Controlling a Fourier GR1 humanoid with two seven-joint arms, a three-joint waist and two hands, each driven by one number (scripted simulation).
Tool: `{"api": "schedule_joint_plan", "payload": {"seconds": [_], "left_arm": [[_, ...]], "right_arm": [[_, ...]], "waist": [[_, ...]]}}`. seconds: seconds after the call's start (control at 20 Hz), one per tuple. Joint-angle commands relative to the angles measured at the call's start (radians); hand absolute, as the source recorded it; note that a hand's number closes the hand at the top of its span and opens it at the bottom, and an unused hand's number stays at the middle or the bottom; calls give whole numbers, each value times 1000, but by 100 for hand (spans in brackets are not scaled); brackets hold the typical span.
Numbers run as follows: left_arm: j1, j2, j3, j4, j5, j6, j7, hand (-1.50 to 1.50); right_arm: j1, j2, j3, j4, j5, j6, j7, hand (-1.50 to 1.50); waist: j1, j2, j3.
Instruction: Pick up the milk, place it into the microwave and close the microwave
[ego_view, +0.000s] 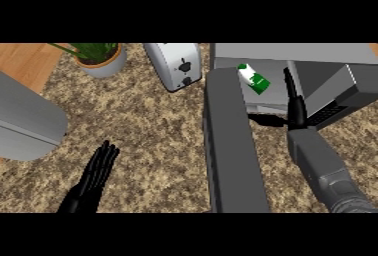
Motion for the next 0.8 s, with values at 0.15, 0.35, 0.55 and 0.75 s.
{"api": "schedule_joint_plan", "payload": {"seconds": [0.15,0.35,0.55,0.75], "left_arm": [[-11,9,17,0,29,-25,29,-150],[-13,-36,-51,-15,-49,23,45,-150],[-98,-55,-18,0,-21,25,110,-150],[-51,-45,-23,13,4,-13,62,-150]], "right_arm": [[97,33,-23,9,-36,183,-107,-150],[166,40,-19,-8,-47,253,-155,-150],[226,25,-18,-25,-61,331,-199,-150],[288,52,-31,-67,-107,479,-244,-150]], "waist": [[-15,-7,-1],[-34,-16,-2],[-39,-17,-2],[-52,-23,-3]]}}
